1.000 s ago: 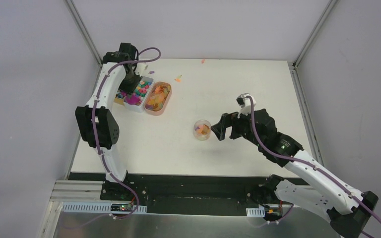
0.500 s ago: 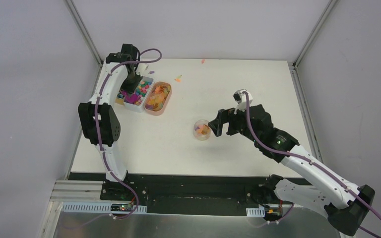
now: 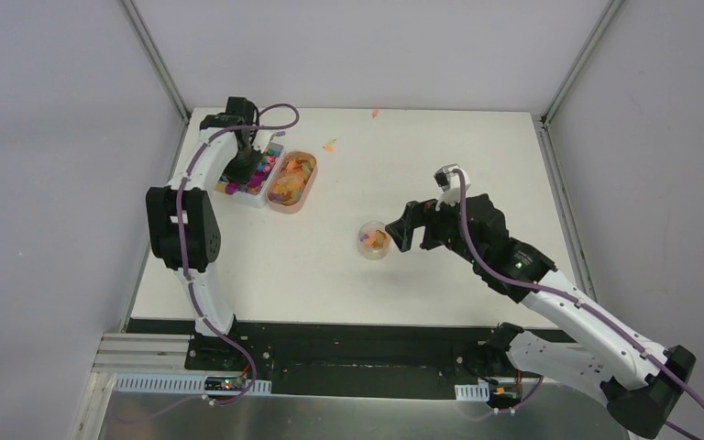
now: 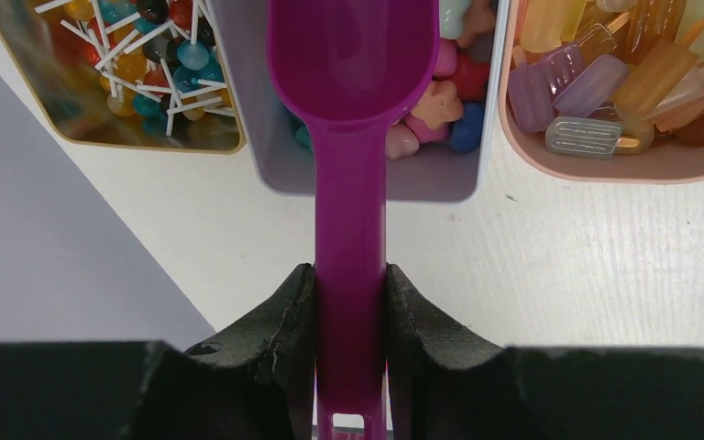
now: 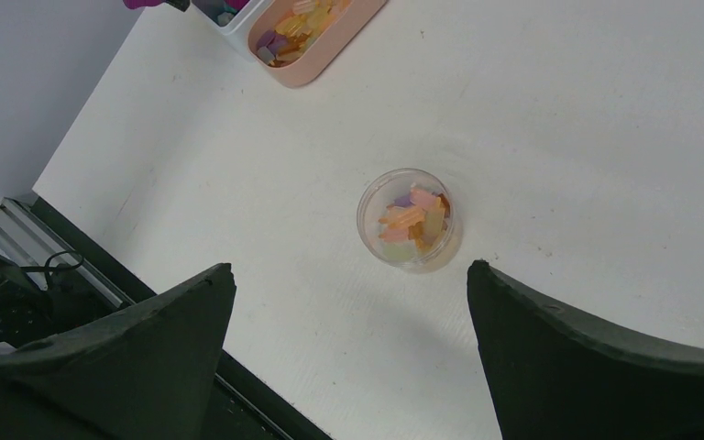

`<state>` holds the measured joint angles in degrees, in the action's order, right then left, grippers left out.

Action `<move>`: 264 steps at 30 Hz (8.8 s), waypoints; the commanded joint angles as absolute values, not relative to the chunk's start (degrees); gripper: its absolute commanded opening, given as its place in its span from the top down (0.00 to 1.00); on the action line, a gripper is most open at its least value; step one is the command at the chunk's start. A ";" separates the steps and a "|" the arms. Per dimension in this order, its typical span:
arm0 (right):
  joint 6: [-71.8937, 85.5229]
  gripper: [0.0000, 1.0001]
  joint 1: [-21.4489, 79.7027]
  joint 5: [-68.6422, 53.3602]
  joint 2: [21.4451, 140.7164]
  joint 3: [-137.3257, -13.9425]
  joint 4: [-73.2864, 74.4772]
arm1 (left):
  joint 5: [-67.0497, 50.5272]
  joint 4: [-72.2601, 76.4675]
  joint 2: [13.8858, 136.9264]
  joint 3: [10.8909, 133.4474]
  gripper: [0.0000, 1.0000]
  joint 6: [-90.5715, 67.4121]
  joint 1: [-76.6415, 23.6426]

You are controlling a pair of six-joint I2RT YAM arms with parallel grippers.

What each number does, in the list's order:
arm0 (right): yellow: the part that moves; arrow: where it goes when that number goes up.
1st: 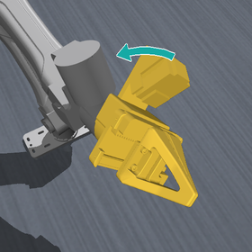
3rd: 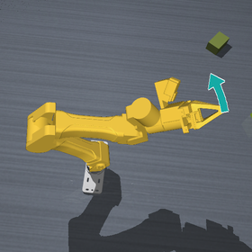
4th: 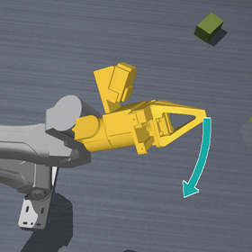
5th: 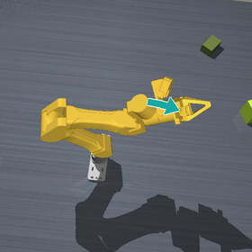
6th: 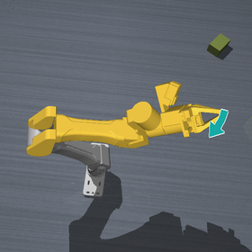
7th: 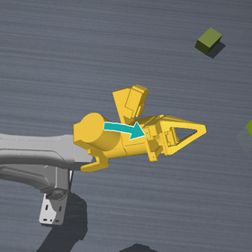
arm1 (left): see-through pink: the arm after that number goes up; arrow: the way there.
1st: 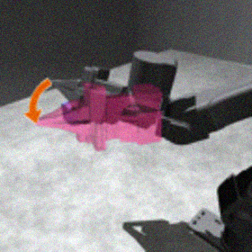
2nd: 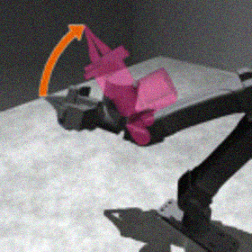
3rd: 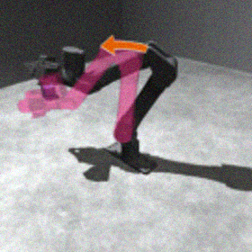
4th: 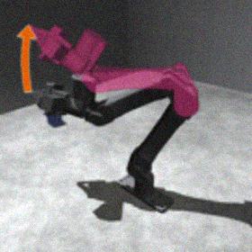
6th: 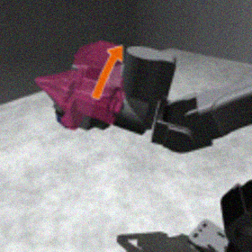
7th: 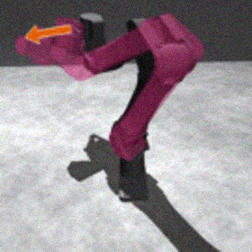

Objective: Pack the candies
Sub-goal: Scoop the fake candies from the storage box, then place the fake candies in the packing bottle, then scoop the fake candies from the storage box.

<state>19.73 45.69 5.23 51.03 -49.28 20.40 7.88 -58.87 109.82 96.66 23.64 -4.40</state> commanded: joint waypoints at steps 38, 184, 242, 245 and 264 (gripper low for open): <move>20.59 0.00 45.97 6.42 48.67 -49.47 16.88 | 7.32 -40.26 97.48 76.61 1.00 23.34 -3.27; 10.77 0.00 45.88 27.59 33.87 -51.94 30.63 | 11.90 -82.15 95.07 99.52 1.00 21.80 -54.62; 11.98 0.00 45.89 20.65 33.32 -46.83 26.41 | 9.94 -62.26 77.21 90.83 1.00 17.10 -26.83; 12.00 0.00 45.88 19.81 33.82 -46.98 26.60 | 10.07 -62.21 76.90 90.39 1.00 15.99 -22.61; 11.34 0.00 45.90 16.45 37.05 -47.90 26.63 | 10.16 -70.65 93.54 99.43 1.00 20.87 -5.61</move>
<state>11.86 45.69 16.67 37.56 -46.96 28.47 7.35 -69.32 91.61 94.72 19.68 -6.68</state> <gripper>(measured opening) 0.996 0.275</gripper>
